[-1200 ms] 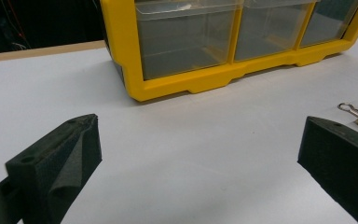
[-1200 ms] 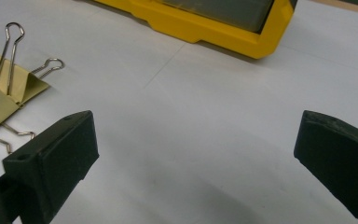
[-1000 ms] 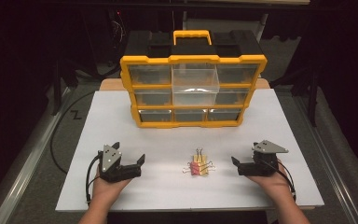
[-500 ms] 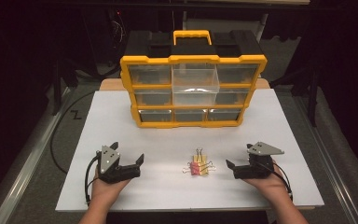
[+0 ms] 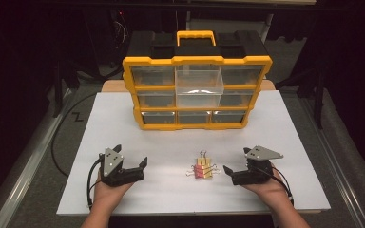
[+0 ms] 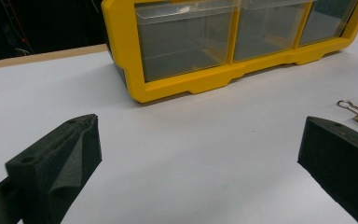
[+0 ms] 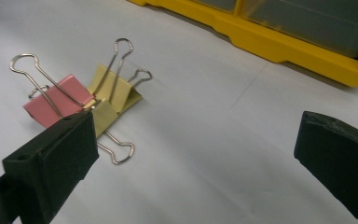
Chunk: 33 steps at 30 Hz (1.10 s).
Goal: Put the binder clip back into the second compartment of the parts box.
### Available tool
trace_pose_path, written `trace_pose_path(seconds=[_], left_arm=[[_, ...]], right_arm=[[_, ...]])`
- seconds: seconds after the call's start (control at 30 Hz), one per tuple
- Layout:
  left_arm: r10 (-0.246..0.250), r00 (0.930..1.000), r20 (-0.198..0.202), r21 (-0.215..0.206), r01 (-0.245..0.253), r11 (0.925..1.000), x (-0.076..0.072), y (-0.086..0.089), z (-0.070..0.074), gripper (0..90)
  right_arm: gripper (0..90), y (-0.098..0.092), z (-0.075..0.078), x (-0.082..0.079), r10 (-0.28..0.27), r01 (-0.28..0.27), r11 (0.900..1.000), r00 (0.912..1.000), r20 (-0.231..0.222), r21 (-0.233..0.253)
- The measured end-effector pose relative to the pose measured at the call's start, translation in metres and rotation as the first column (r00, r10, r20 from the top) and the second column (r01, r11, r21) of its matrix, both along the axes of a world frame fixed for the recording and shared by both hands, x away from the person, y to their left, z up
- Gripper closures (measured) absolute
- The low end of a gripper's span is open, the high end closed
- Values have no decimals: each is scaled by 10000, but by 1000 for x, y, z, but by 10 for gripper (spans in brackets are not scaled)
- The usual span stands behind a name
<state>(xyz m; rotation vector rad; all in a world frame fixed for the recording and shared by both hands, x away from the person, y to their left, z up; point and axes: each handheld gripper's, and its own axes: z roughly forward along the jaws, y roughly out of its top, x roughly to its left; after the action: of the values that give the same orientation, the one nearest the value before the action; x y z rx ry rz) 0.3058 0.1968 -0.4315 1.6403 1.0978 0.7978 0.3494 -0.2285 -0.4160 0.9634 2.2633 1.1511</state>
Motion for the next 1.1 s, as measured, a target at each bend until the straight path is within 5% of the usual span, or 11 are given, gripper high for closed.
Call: trace_pose_path(seconds=[0.7,1.1], left_arm=[[-25,10000,-5,-31,25,10000,-1,0,0,2],[15,10000,30,-48,-15,10000,-2,2,0,2]], right_arm=[[30,25,-1,-6,870,-869,9962,9961,-162,100],[169,27,-3,-3,1114,-1101,9936,9922,-553,267]])
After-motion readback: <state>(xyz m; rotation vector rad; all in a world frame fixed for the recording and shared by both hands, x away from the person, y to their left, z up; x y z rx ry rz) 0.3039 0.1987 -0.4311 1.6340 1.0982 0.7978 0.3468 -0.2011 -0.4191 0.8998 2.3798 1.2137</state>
